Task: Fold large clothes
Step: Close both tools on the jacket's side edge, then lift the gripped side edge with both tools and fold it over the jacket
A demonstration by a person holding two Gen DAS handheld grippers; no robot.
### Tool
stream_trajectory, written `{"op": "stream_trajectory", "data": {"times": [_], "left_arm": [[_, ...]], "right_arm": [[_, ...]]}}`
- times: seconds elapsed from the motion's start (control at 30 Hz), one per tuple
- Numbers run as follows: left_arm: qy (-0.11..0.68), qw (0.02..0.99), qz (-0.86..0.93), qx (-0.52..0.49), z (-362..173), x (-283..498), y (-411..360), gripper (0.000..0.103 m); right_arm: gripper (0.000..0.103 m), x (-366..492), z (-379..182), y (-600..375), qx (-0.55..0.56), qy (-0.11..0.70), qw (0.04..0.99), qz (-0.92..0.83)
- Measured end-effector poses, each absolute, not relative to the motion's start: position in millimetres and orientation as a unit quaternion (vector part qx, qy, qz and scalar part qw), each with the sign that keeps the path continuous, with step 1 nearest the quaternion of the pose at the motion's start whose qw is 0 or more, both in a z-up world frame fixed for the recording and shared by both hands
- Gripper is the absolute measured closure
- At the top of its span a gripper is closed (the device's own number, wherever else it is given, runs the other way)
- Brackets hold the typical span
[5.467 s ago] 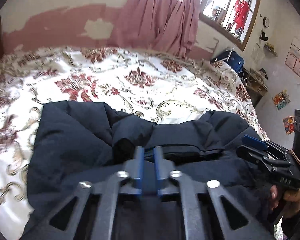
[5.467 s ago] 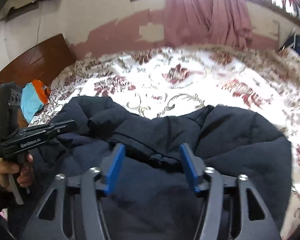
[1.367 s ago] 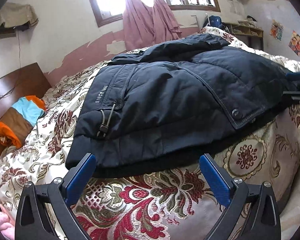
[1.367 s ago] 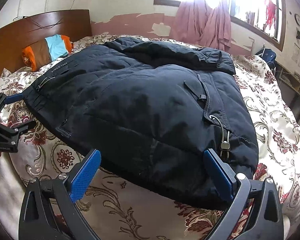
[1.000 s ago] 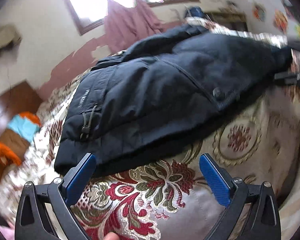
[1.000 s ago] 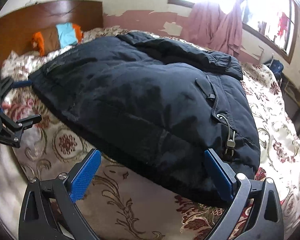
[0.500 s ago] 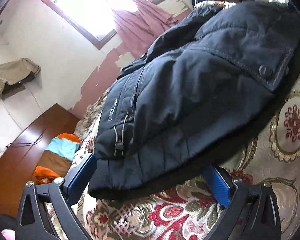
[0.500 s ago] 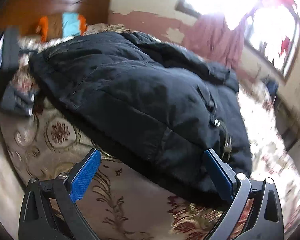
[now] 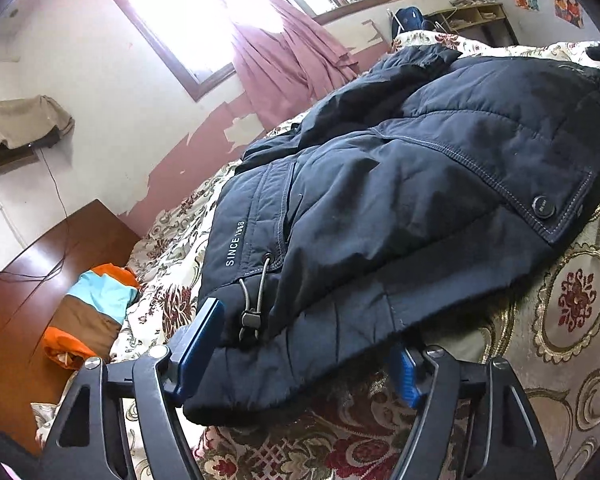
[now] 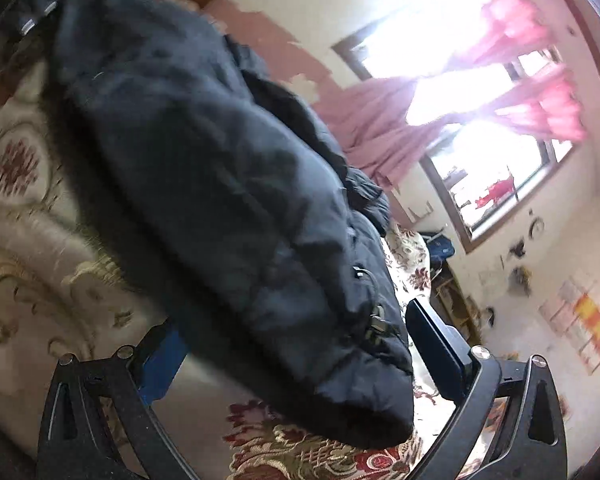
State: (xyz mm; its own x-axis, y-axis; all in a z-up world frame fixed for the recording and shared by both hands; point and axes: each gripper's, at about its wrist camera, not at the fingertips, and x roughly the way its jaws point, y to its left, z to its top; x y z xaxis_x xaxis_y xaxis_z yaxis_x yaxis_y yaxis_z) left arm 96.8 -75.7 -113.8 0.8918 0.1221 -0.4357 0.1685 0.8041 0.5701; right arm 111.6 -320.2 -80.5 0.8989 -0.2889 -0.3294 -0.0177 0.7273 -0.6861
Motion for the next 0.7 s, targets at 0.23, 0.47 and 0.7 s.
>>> {"op": "stream_trajectory", "data": {"times": [0.23, 0.47, 0.7], "left_arm": [[0.198, 0.929, -0.015, 0.312, -113, 86, -79, 0.040], [0.181, 0.907, -0.002, 0.379, -122, 87, -92, 0.054], [0.204, 0.931, -0.011, 0.301, -103, 94, -76, 0.088]], "right_arm": [[0.062, 100, -48, -359, -0.236, 0.181, 0.955, -0.004], [0.084, 111, -28, -402, -0.116, 0.171, 0.978, 0.023], [0.084, 119, -41, -417, -0.112, 0.188, 0.975, 0.031]]}}
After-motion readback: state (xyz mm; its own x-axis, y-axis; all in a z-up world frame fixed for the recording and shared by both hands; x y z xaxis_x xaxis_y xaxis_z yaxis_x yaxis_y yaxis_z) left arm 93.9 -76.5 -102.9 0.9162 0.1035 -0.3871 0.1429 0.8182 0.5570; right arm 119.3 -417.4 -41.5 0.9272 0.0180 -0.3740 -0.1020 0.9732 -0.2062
